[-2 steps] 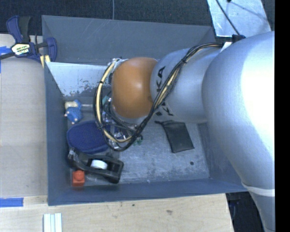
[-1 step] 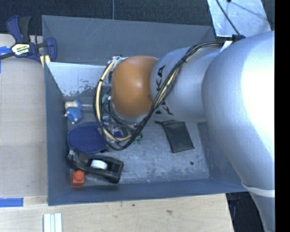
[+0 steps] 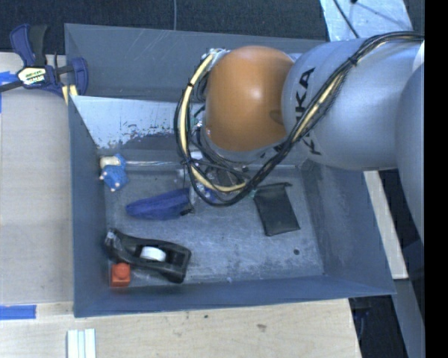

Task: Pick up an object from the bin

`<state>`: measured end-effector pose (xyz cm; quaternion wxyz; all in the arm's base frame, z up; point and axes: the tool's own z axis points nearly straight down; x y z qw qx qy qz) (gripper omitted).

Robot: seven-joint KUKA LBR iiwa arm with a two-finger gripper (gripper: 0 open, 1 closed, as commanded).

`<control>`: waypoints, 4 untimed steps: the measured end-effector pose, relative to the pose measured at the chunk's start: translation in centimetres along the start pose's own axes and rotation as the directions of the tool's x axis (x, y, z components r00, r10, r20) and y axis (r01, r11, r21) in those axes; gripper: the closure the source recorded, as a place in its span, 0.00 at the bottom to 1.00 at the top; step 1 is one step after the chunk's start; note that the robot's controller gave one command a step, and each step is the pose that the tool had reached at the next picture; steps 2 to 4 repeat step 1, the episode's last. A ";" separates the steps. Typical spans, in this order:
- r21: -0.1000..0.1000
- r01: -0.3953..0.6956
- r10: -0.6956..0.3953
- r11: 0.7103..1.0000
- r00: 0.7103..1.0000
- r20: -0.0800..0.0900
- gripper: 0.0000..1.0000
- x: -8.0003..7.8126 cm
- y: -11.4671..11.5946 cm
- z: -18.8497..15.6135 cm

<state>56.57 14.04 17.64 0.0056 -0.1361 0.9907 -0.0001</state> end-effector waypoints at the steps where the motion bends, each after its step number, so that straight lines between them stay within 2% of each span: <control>1: 0.000 0.030 -0.030 1.000 1.000 0.003 1.00 -3.0 -3.1 -16.7; 4: 0.000 0.030 -0.030 1.000 1.000 0.003 1.00 -3.0 -3.1 -16.7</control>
Offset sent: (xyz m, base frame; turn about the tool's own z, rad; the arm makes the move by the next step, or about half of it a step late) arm 0.0326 -0.0213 0.1614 -0.0331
